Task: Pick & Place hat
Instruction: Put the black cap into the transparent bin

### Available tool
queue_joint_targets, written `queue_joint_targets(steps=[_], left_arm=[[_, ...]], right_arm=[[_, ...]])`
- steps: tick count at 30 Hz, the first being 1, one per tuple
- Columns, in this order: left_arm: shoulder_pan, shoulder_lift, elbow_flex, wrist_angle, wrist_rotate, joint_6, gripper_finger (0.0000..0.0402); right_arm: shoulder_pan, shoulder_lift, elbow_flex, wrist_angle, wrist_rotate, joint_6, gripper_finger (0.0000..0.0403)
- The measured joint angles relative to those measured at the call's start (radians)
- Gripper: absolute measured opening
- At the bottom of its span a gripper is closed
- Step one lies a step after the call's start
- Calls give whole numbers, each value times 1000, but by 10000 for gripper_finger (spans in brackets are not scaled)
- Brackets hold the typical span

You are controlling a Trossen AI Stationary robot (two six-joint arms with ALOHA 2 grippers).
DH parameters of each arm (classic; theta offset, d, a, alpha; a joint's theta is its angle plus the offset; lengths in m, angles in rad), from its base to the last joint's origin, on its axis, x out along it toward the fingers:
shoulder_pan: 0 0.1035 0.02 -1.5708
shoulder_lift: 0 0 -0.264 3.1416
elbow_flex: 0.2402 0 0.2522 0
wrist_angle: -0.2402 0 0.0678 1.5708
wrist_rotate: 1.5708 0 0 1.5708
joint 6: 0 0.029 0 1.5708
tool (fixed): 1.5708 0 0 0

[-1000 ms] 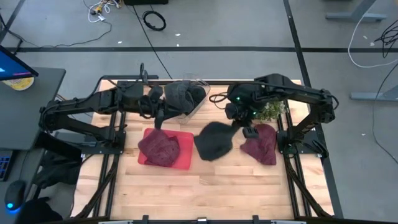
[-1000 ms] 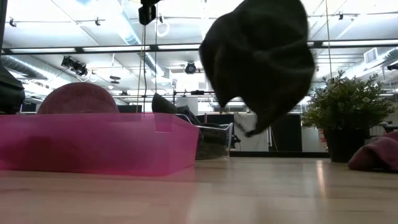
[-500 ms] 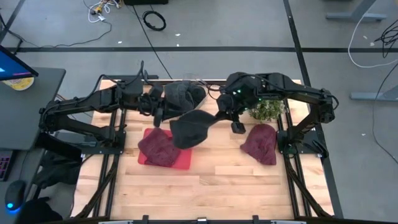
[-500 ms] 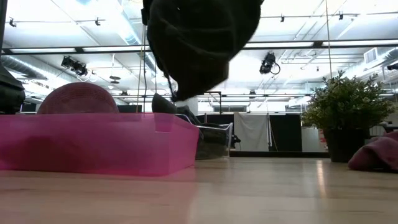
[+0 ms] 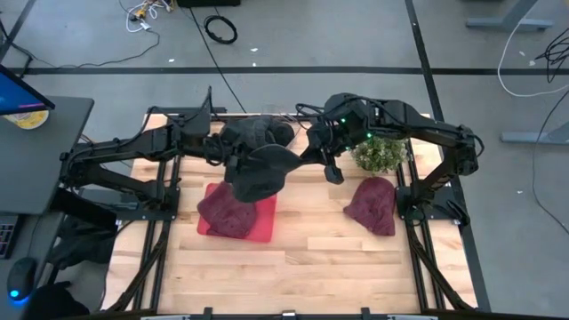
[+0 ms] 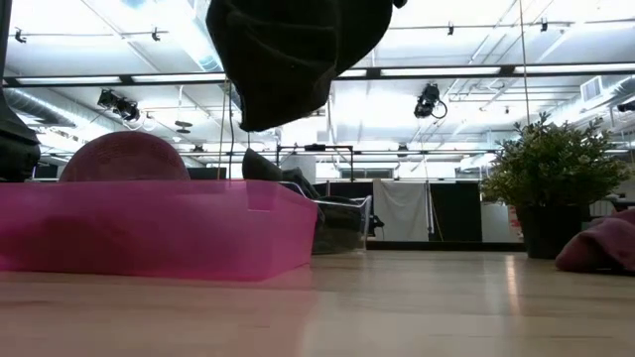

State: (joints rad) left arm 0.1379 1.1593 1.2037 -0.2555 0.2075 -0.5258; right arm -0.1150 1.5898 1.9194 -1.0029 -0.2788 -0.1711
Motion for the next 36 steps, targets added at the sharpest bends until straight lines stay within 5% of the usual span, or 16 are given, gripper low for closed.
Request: queue_joint_targets(steps=[5,7,14,19,30,36], left_arm=[[1,-1,0,35,15,67,41],[2,-3,0,40,24,75,15],[2,-3,0,42,6,93,3],[2,-3,0,39,-3,95,2],[2,-3,0,24,7,107,4],[-27,17,0,-144,41,247,23]], right_arm=[[-9,-5,0,-4,9,15,104],[-14,-7,0,-6,9,36,138],[-54,-31,0,-21,9,102,252],[-78,-44,1,-23,9,131,294],[-84,-47,-9,-31,9,137,292],[-84,-47,-17,-54,9,145,281]])
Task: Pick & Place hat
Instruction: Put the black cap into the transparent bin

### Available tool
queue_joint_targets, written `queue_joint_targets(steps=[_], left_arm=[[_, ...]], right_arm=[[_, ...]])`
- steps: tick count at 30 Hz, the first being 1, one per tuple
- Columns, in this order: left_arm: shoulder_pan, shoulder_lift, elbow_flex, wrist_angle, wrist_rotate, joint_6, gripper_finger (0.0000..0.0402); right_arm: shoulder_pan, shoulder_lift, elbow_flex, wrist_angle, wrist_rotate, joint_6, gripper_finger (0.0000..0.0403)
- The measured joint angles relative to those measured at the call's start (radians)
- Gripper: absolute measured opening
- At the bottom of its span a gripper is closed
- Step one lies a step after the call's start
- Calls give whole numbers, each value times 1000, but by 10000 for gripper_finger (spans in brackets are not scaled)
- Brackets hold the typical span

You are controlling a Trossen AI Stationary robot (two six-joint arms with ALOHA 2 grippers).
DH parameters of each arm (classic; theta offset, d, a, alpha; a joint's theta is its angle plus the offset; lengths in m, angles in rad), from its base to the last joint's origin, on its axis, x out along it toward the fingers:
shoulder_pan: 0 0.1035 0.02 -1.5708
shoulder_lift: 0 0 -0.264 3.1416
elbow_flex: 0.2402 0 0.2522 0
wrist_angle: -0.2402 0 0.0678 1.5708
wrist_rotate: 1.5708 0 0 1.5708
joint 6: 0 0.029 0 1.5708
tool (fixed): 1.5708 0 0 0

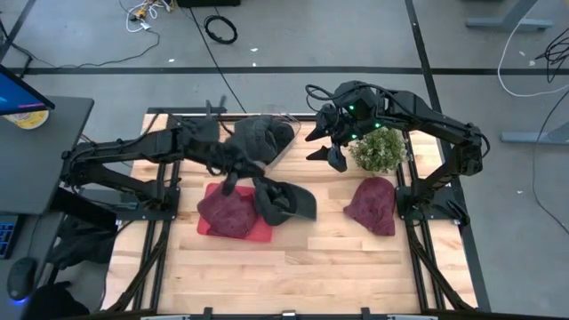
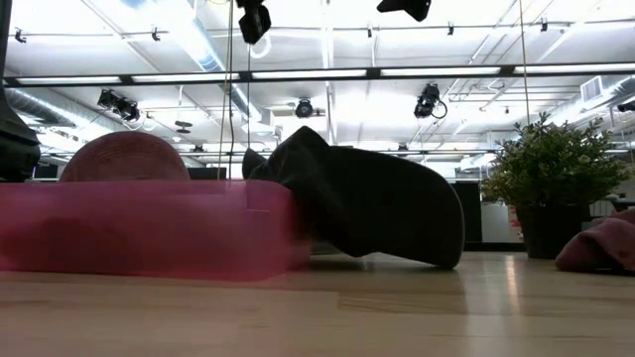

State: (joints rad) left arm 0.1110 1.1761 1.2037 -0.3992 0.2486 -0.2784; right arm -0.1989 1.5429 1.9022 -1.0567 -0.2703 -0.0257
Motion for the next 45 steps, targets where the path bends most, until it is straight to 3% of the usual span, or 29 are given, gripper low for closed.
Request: queue_joint_targets(steps=[6,14,19,24,34,45], left_arm=[[-24,57,0,-136,-1,87,86],[-70,166,0,-226,-20,376,213],[-76,251,0,-276,-35,513,260],[-76,334,0,-342,-37,552,267],[-105,371,0,-296,-160,618,262],[-110,462,0,-266,-144,757,261]], right_arm=[[-1,0,0,0,0,18,279],[-1,0,0,23,0,28,278],[-1,0,-1,22,0,50,278],[-1,0,-1,13,0,71,278],[-1,0,-1,-1,0,69,278],[-1,8,-2,26,0,60,278]])
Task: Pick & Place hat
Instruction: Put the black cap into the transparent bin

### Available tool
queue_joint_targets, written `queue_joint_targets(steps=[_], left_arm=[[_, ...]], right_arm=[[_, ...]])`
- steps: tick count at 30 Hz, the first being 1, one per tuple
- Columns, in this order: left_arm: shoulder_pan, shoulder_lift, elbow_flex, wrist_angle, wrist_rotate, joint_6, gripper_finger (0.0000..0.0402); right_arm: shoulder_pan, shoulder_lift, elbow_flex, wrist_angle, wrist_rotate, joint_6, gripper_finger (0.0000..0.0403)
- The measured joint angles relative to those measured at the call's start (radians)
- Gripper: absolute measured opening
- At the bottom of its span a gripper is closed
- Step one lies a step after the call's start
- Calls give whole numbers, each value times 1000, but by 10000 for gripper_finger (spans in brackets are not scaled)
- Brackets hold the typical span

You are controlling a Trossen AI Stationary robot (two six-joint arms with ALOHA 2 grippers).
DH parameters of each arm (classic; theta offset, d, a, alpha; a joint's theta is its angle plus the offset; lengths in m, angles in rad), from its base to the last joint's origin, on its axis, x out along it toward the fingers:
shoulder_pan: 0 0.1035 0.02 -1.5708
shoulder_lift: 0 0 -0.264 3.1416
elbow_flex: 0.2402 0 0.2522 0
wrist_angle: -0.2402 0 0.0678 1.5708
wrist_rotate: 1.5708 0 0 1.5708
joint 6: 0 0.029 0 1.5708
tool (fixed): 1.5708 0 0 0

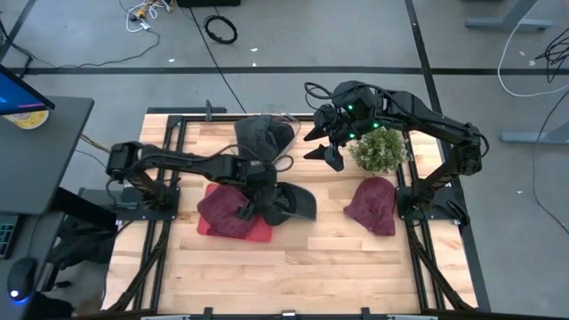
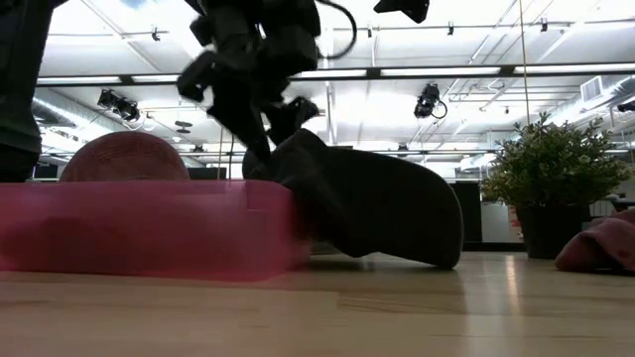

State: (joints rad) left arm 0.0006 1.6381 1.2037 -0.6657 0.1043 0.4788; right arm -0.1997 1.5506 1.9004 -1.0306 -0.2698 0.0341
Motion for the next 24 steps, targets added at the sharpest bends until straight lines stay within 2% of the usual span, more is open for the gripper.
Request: queue_joint_targets(steps=[3,5,7,11,12,17,24], left_arm=[[-1,37,0,3,-64,5,246],[-2,44,-1,0,-110,5,218],[-3,35,0,-22,-132,5,172],[-4,-21,47,-98,-170,10,37],[-2,-34,72,-125,-183,11,20],[9,-98,247,-211,-279,34,7],[9,-122,607,-360,-387,243,6]], right_arm=[[0,4,0,-4,0,2,278],[0,4,-2,-1,0,3,278],[0,3,-11,2,0,4,278],[0,4,-13,-11,5,3,278],[0,3,-13,-10,10,3,278],[-7,4,-13,-7,26,2,278],[-10,4,-13,-10,27,6,278]])
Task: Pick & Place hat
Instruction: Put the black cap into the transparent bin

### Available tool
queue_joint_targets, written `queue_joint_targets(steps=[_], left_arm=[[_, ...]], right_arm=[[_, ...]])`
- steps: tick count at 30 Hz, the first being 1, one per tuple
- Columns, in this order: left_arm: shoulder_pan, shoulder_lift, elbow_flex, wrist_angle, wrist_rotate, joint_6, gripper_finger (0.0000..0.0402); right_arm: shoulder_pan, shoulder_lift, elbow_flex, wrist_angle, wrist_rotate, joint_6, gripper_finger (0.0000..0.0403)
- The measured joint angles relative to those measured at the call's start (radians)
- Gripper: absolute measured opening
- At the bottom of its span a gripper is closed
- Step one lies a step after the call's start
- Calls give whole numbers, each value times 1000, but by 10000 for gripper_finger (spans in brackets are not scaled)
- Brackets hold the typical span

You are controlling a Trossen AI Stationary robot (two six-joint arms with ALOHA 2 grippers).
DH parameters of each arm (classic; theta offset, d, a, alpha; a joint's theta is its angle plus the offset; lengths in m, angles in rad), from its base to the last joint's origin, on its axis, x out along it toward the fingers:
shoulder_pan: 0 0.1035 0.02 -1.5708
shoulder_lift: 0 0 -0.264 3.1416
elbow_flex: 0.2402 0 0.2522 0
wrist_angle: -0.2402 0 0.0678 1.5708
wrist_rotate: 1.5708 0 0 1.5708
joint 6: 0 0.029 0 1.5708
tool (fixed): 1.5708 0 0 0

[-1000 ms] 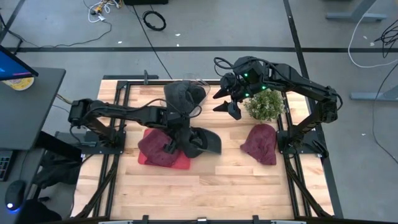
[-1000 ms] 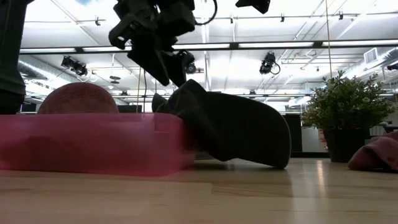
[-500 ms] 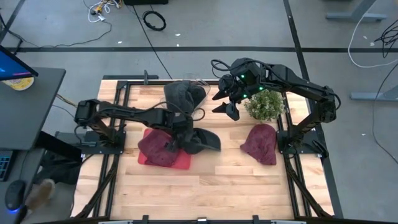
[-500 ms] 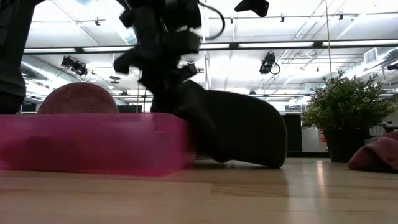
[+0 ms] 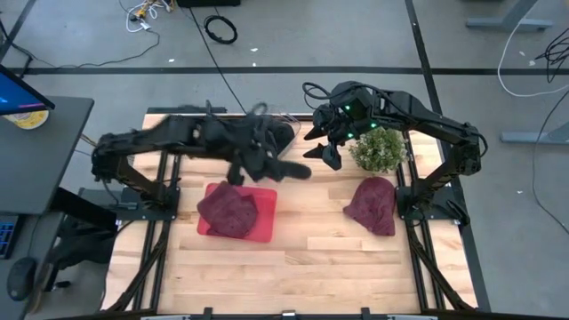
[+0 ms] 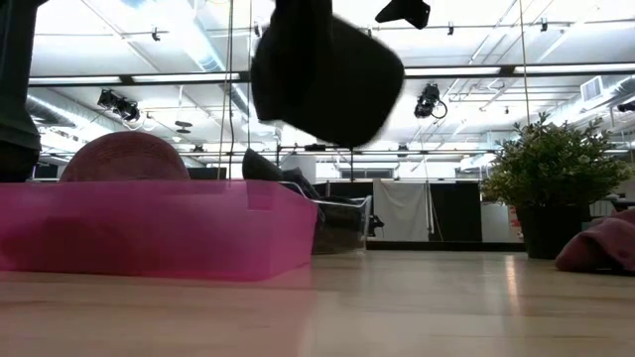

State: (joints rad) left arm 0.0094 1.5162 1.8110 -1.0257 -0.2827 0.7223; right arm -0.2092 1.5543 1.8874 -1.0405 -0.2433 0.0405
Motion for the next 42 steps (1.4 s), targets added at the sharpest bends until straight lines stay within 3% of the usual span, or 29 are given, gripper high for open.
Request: queue_joint_targets(steps=[5,10,14,25,29,34,38,42], left_arm=[[1,5,192,-112,-89,137,5],[1,5,280,-140,-107,181,4],[1,6,289,-141,-142,198,4],[1,9,289,-139,-194,201,4],[1,9,289,-142,-196,201,4],[1,9,289,-140,-219,201,4],[0,9,289,-100,-287,179,25],[0,9,288,-13,-468,180,69]], right_arm=[[0,0,0,7,-11,7,278],[-1,0,0,24,-32,19,278],[-1,9,0,108,-89,88,278],[12,133,1,143,-76,106,270],[13,141,1,145,-79,73,201],[12,141,1,140,-101,37,29],[17,141,1,145,-99,30,12],[27,125,1,153,-46,22,8]])
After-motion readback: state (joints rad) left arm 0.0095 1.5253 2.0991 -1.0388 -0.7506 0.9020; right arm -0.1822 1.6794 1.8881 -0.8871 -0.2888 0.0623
